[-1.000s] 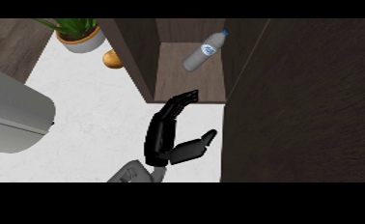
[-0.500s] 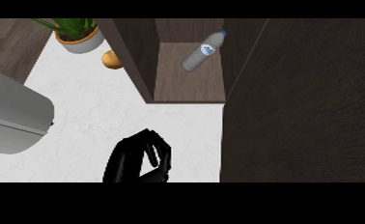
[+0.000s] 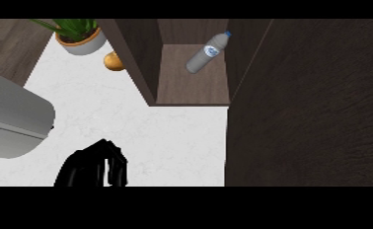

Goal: Pick up the bottled water, place it into the cabinet and close the cabinet

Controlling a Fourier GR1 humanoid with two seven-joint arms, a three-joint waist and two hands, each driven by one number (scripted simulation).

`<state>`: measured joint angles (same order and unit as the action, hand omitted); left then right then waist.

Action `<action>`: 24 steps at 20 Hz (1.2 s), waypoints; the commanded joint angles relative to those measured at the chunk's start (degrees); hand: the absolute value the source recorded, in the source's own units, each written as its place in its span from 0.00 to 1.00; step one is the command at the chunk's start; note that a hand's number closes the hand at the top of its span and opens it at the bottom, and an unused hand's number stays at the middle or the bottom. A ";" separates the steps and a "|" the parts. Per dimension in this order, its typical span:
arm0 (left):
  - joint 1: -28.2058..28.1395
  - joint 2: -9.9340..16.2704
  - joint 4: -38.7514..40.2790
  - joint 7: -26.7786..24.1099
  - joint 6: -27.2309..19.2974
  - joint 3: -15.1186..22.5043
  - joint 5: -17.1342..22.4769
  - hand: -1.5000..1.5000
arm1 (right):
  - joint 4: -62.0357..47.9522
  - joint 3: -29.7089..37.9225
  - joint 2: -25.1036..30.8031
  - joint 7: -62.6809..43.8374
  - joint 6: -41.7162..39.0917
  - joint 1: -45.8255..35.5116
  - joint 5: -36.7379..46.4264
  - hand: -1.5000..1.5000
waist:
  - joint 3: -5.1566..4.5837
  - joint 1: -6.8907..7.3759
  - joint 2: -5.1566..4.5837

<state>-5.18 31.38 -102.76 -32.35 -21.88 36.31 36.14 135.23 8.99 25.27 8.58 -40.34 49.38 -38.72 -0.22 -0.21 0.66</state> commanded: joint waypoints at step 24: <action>-18.21 18.63 -8.44 -3.35 17.04 -21.54 16.16 0.00 | 15.32 -20.37 5.04 -12.54 3.56 -16.67 13.80 1.00 | -1.00 3.30 1.38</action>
<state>-21.11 48.55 -110.94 -35.43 -7.17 16.57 50.49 135.87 -10.57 28.76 1.57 -39.64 34.93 -33.83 -1.12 2.44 1.72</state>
